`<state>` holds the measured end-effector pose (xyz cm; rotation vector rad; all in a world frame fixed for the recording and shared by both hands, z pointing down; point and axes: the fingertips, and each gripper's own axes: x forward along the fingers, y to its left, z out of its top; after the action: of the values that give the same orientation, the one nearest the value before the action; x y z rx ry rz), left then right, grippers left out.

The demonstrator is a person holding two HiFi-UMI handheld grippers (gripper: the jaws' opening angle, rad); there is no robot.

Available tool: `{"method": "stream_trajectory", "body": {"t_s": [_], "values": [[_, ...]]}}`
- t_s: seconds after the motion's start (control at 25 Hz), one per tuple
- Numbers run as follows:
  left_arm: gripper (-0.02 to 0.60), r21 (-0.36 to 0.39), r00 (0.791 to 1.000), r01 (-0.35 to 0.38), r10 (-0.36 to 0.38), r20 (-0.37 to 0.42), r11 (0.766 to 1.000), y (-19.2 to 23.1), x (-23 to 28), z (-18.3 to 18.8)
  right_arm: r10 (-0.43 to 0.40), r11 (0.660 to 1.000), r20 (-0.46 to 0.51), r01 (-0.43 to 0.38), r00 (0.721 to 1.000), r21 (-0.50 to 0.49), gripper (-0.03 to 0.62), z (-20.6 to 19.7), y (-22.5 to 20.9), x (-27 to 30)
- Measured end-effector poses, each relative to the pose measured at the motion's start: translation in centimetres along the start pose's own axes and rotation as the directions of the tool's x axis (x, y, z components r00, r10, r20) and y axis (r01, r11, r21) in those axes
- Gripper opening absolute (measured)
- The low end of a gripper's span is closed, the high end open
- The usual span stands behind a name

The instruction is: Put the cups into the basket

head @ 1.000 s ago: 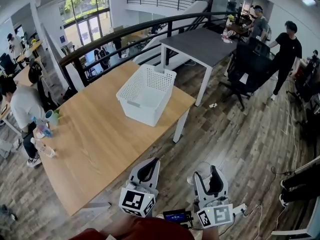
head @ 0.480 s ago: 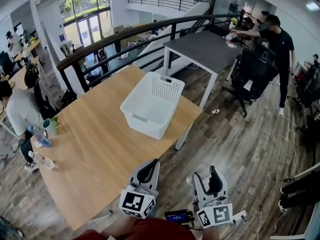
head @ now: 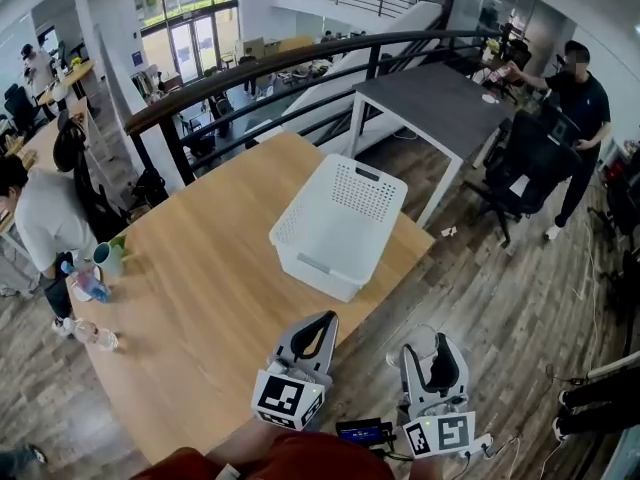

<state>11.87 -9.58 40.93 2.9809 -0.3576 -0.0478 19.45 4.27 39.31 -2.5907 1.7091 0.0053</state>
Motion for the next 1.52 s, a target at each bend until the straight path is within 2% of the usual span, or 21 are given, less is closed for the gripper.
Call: {"method": "stream_trajectory", "body": {"t_s": [0.24,0.44,0.68,1.04,1.52], "values": [[0.006,0.001,1.000,-0.024,0.024,-0.005,1.000,2.6,1.9,0.2,0.032,0.999,0.010,-0.032,0.999,0.007,0.253,0.3,0.1,3.6],[0.006,0.016,0.999,-0.050,0.050,0.001,0.999,3.8,4.3,0.5,0.059,0.998,0.030,-0.060,0.998,0.011,0.253,0.3,-1.5,6.3],[0.006,0.032,0.990,-0.141,0.141,0.023,0.989,5.3,8.0,1.5,0.161,0.987,0.051,-0.161,0.986,-0.003,0.253,0.5,-3.9,10.1],[0.006,0.050,0.978,-0.210,0.209,0.016,0.976,5.1,13.2,2.2,0.247,0.968,0.066,-0.249,0.967,0.026,0.253,0.9,-7.8,14.2],[0.006,0.054,0.963,-0.271,0.271,0.005,0.961,5.6,18.5,1.8,0.299,0.953,0.062,-0.301,0.952,0.034,0.252,0.6,-12.8,18.8]]}}
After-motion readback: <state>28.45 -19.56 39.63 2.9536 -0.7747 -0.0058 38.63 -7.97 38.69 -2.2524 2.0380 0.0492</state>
